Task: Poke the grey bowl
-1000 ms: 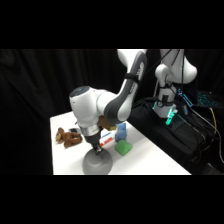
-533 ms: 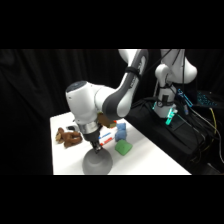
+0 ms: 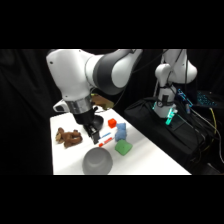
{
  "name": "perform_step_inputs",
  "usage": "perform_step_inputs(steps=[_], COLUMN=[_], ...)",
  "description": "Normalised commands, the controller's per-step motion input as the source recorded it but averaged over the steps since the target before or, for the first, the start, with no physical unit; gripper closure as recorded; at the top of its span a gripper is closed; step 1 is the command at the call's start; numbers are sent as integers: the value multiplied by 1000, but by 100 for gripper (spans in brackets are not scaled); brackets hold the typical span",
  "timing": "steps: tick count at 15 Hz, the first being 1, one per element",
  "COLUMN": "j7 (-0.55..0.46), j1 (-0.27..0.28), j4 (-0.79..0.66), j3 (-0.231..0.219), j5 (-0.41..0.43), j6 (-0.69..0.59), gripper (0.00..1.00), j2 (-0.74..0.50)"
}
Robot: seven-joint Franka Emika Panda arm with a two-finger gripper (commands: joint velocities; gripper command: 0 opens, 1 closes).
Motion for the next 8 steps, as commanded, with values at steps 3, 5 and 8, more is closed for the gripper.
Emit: perform_step_inputs(steps=[3, 5, 8], j7=[-75, -27, 5], j1=[23, 44, 57], j4=[204, 181, 145], j3=[-30, -45, -54], j5=[52, 14, -16], j6=[-328, -276, -234], gripper=[0, 0, 0], j2=[-179, -141, -101])
